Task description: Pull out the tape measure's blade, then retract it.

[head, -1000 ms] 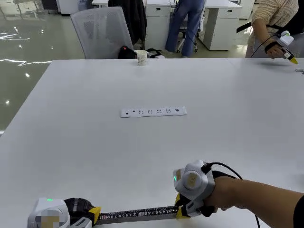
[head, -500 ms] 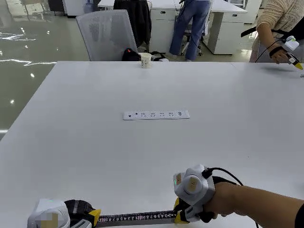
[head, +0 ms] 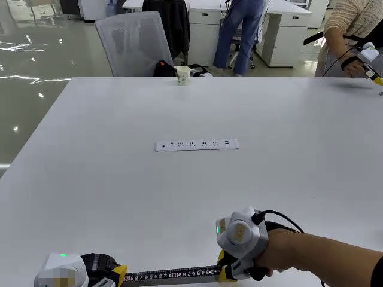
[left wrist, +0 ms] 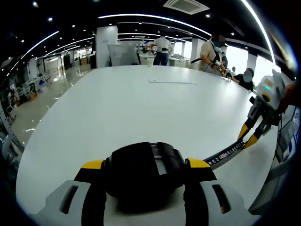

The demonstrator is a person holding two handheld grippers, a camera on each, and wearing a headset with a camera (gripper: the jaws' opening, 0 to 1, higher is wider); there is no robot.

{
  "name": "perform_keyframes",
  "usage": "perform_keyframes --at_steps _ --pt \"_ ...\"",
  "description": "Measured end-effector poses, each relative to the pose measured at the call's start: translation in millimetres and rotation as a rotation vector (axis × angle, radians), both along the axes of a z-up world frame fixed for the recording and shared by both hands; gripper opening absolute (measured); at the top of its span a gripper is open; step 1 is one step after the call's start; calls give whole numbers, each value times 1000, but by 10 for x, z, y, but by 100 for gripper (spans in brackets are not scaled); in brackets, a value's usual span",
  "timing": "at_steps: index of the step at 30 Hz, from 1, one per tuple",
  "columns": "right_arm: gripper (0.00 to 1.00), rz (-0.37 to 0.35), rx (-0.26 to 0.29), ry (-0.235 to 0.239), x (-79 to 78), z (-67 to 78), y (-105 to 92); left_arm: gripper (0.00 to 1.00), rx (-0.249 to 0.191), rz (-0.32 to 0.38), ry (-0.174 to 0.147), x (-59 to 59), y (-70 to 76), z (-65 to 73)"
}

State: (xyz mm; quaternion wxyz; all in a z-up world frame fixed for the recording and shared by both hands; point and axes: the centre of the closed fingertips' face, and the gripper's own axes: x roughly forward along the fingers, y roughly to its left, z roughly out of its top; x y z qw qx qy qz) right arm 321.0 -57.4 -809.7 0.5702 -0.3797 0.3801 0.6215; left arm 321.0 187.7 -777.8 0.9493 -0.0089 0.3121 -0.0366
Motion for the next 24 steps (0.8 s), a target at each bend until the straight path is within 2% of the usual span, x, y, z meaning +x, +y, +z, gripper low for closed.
perform_keyframes --at_steps 24 --pt "11 -13 -2 -4 -13 -7 74 62 0 -1 6 -7 -16 -10"
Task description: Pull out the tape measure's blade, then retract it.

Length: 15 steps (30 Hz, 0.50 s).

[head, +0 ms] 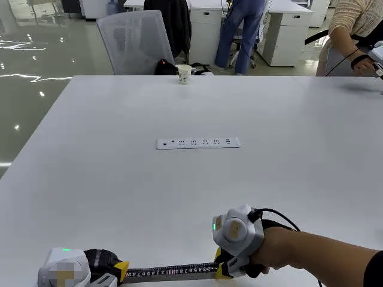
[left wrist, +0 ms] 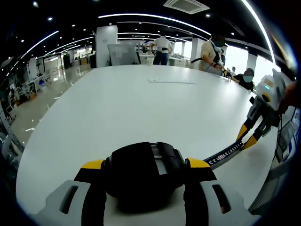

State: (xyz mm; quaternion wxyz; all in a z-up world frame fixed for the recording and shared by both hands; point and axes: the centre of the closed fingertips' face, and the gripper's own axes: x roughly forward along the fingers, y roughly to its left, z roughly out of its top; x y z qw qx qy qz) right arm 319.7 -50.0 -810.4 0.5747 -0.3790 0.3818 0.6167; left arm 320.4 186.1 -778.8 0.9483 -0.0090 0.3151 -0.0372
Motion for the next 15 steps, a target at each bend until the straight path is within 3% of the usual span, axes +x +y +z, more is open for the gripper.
perform_keyframes --at_steps 15 --pt "11 -4 8 6 -5 7 48 62 -2 3 3 -4 -1 11"
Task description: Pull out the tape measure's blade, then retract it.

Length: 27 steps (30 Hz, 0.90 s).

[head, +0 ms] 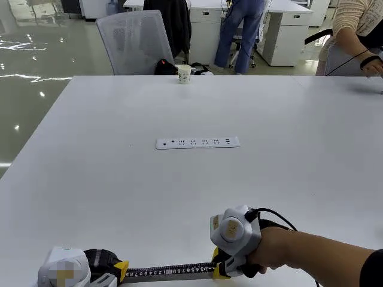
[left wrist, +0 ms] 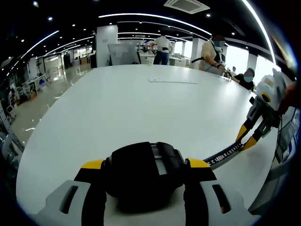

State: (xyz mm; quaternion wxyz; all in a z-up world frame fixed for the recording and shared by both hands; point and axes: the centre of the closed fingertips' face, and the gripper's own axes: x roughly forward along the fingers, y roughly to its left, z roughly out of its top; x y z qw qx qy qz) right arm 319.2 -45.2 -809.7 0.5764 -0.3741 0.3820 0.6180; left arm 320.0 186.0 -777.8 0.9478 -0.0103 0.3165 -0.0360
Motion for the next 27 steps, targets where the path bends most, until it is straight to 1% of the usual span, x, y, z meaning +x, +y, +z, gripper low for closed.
perform_keyframes --at_steps 12,22,27 --pt "11 -21 13 8 -10 1 31 61 -21 1 5 18 11 -6" --pt "11 -7 15 -2 -13 -1 55 61 -39 2 11 13 14 -12" --pt "11 -8 22 2 -6 1 64 61 -46 1 13 5 10 -11"
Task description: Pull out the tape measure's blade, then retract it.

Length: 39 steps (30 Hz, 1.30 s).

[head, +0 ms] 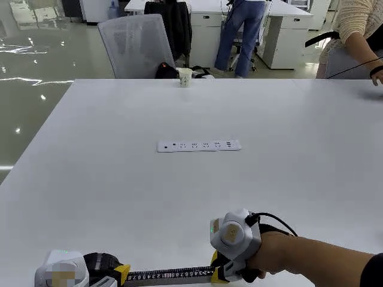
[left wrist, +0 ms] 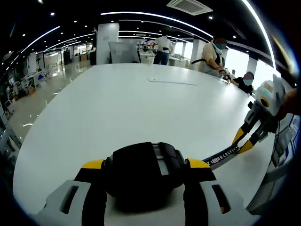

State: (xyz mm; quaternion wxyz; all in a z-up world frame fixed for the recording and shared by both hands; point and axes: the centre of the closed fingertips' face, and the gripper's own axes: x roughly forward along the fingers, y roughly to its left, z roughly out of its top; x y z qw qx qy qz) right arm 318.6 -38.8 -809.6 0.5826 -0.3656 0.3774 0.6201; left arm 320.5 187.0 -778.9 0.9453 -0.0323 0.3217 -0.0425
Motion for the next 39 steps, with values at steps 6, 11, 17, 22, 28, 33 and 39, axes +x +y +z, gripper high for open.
perform_keyframes --at_steps 6,11,17,22,28,33,39 --pt "11 -18 10 10 4 5 27 61 -7 -1 1 -5 5 4" --pt "11 -28 15 19 -2 3 37 61 -11 -2 5 -8 3 -2" --pt "11 -18 13 15 0 -3 44 61 -8 -4 9 -10 1 -7" --pt "11 -44 27 30 -5 -1 65 61 9 -12 9 -15 -17 -6" --pt "11 -49 28 33 -10 6 93 61 23 -17 7 -16 -20 -1" --pt "11 -53 27 36 -8 12 116 61 24 -19 11 -13 -20 2" --pt "11 -53 22 33 -5 3 139 61 26 -22 12 -14 -15 -2"
